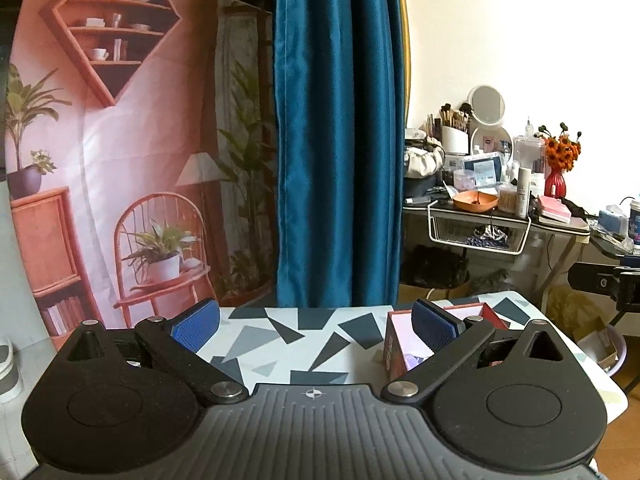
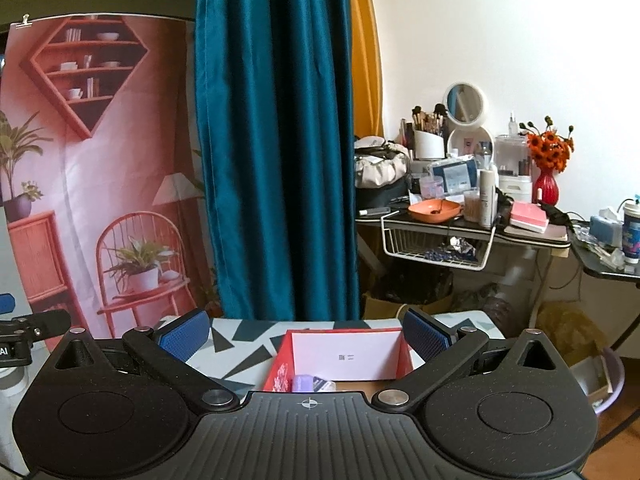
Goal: Organize rigid objects
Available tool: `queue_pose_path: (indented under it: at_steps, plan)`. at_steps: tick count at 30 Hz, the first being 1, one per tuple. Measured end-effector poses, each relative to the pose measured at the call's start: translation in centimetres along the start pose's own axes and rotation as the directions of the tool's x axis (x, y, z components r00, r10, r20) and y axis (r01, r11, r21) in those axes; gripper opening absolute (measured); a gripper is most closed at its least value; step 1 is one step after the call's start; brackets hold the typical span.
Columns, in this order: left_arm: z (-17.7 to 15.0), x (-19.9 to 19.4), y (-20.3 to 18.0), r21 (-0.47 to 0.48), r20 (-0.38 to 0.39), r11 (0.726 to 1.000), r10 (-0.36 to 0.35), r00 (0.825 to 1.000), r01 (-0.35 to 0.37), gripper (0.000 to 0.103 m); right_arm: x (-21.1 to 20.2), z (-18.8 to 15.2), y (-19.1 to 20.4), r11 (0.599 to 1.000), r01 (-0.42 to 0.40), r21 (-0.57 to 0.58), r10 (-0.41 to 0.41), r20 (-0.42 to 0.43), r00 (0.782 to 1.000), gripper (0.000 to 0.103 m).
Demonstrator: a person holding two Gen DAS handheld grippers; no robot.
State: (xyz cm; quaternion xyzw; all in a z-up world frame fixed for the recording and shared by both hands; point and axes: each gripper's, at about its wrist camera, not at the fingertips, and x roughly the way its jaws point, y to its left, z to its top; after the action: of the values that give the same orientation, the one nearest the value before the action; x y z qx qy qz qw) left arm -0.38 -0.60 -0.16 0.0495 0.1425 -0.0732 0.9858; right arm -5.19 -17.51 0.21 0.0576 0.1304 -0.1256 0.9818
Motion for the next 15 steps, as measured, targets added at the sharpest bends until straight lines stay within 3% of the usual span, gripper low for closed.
queue_pose_path:
  at_steps: [15]
  plan:
    - [-0.16,-0.11,0.36,-0.021,0.002,1.0,0.014,1.0,-0.014,0.103,0.16,0.12,-0.06,1.0,0.006,0.01,-0.005,-0.006,1.0,0.103]
